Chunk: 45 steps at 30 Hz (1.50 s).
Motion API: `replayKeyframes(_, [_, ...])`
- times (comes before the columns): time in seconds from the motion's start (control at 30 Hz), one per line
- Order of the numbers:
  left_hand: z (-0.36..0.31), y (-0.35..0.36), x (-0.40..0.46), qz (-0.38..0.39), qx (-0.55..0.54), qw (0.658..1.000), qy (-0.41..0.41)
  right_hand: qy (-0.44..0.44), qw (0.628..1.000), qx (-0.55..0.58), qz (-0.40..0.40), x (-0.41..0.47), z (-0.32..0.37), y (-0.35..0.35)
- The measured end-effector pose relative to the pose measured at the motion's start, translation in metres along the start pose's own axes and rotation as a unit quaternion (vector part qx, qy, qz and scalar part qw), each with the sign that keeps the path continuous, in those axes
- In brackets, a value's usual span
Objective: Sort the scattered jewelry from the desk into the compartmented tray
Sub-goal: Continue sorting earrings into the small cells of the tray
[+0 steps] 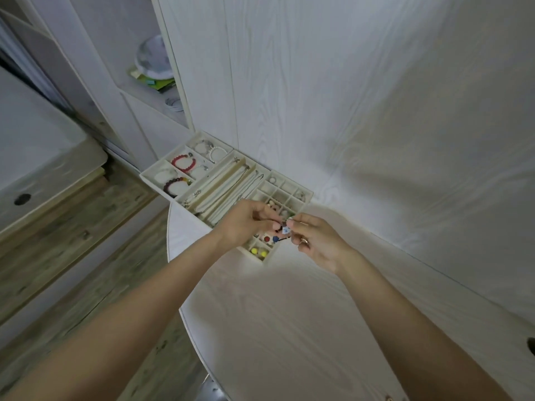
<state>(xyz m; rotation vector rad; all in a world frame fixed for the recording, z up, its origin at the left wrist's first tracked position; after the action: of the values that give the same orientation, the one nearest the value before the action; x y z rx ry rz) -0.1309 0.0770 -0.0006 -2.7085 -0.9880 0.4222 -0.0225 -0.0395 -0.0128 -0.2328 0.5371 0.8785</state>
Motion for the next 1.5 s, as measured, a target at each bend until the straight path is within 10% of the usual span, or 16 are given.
replayKeyframes(0.37, [0.010, -0.031, 0.034, -0.089, -0.004, 0.996, -0.011, -0.059, 0.979, -0.196, 0.007, 0.026, 0.009, 0.004])
replayKeyframes(1.0, [0.035, -0.036, 0.040, -0.074, -0.128, 0.986, -0.081, -0.091, 0.970, -0.207, -0.089, 0.053, -0.002, 0.006])
replayKeyframes(1.5, [0.079, -0.033, 0.043, -0.098, 0.004, 0.989, -0.108, -0.137, 0.910, -0.375, -0.118, 0.073, -0.028, 0.028])
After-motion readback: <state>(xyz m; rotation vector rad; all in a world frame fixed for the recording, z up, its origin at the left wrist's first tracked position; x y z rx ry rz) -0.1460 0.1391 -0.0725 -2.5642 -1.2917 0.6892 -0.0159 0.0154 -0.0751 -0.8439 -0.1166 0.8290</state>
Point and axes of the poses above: each hand's wrist, its own x-axis towards the middle knuckle, its own y-axis out of the palm, z = x × y, the point moved 3 cm from there along x, towards the middle knuckle, and after that the axes turned 10 degrees about -z, right-handed, at the moved point
